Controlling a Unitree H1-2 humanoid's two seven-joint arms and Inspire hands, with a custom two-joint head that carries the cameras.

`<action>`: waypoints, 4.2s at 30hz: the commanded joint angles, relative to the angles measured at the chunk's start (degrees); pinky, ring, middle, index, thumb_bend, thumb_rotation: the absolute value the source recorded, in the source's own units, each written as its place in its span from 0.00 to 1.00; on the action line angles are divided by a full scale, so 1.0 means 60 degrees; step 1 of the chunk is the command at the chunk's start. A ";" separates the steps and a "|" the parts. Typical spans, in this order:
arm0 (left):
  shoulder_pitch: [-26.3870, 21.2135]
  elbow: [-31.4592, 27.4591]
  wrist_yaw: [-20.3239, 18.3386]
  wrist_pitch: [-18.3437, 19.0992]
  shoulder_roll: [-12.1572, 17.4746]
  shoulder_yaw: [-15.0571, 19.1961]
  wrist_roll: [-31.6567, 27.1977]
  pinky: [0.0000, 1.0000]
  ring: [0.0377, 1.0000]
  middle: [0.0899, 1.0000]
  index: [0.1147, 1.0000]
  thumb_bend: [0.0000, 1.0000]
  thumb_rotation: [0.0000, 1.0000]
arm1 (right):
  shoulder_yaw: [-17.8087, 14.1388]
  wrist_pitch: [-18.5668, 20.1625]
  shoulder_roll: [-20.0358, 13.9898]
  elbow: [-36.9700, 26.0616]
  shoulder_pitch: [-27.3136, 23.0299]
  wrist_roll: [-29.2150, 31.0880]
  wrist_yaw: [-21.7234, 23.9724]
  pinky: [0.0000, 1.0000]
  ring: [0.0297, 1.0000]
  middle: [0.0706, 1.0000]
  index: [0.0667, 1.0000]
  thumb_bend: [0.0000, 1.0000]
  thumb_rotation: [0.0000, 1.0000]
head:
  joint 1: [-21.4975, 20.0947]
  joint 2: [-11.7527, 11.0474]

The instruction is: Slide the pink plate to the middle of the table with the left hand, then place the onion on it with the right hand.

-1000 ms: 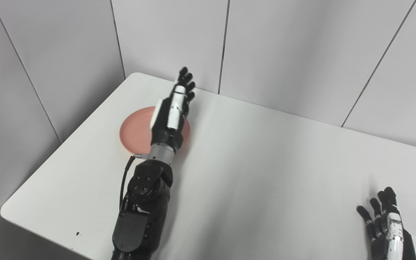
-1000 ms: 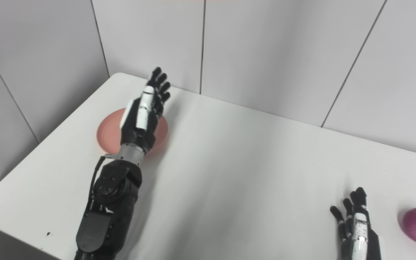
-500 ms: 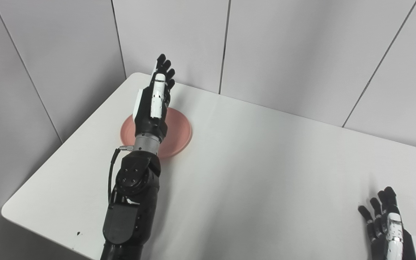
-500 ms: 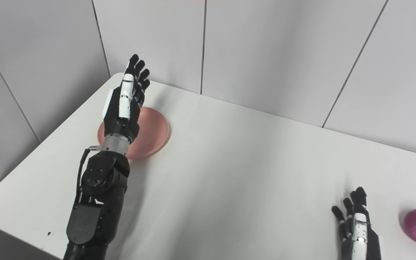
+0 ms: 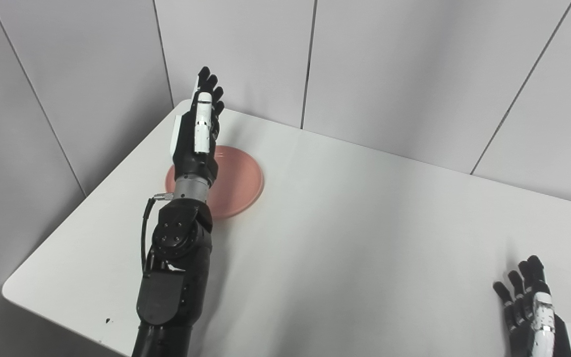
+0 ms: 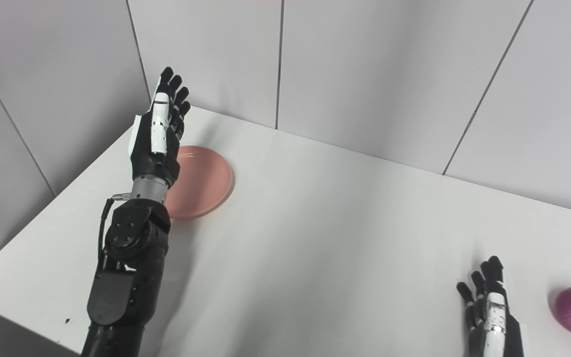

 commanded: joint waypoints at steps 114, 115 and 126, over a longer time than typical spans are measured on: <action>-0.0498 0.4685 0.0633 -0.1425 0.1649 0.1495 -0.1534 0.96 0.95 0.94 0.91 0.33 1.00 | -0.0266 -0.0519 -0.0233 0.0562 -0.0064 0.0039 0.0081 0.89 0.92 0.94 0.91 0.57 0.90 | 0.0370 0.0116; -0.0500 0.4714 0.0621 -0.1426 0.1655 0.1504 -0.1552 0.97 0.95 0.94 0.91 0.33 1.00 | -0.0269 -0.0507 -0.0233 0.0553 -0.0061 0.0041 0.0077 0.88 0.92 0.94 0.91 0.56 0.90 | 0.0370 0.0116; -0.0531 0.5072 0.0628 -0.1365 0.1723 0.1460 -0.1576 0.95 0.93 0.92 0.88 0.34 1.00 | -0.0296 -0.0410 -0.0235 0.0530 -0.0062 0.0134 0.0104 0.90 0.93 0.95 0.92 0.59 0.88 | 0.0370 0.0138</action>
